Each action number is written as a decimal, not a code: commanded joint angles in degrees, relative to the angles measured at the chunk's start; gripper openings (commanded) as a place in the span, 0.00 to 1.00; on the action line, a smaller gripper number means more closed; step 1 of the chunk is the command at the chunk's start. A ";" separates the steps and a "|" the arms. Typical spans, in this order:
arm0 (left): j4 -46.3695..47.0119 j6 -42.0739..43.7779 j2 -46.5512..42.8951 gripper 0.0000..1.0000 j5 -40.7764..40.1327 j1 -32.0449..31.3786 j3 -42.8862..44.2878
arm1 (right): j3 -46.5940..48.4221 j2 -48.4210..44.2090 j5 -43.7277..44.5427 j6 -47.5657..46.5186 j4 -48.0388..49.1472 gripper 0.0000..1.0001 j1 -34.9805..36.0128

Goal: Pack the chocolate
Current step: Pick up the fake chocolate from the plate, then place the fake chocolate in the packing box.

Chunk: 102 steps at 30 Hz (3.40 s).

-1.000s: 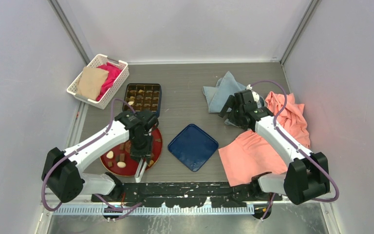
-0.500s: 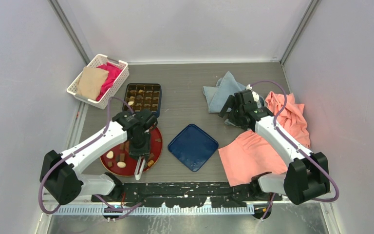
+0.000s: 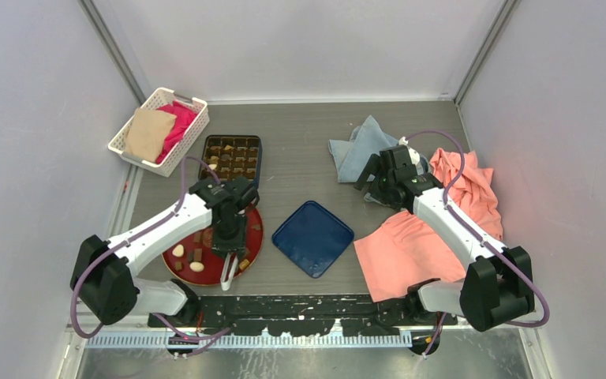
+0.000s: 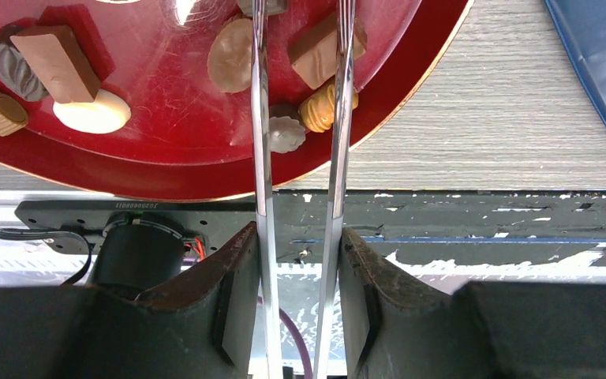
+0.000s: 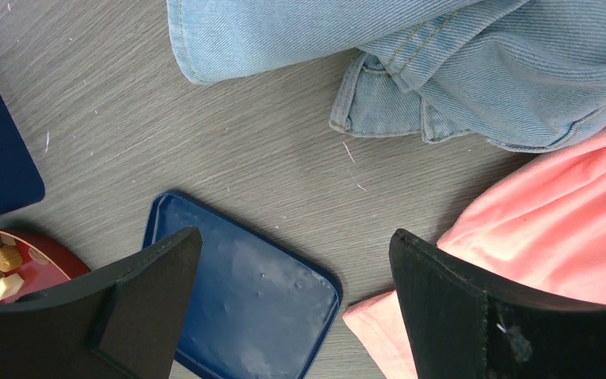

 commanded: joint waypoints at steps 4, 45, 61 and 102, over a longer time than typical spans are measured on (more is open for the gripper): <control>1.77 1.12 3.11 0.38 0.66 -0.80 0.36 | -0.02 -2.22 0.07 -0.38 1.85 0.94 0.30; 0.24 -0.39 -0.51 0.00 -3.24 -2.06 10.77 | -0.72 -3.49 0.39 -0.37 1.67 0.94 0.45; 3.73 11.31 4.32 0.00 -1.75 18.63 25.57 | -1.62 -5.29 0.97 -0.62 0.58 0.94 0.48; 11.13 20.90 28.17 0.05 11.06 35.85 34.55 | -0.47 -3.28 2.20 -1.08 0.56 0.95 0.50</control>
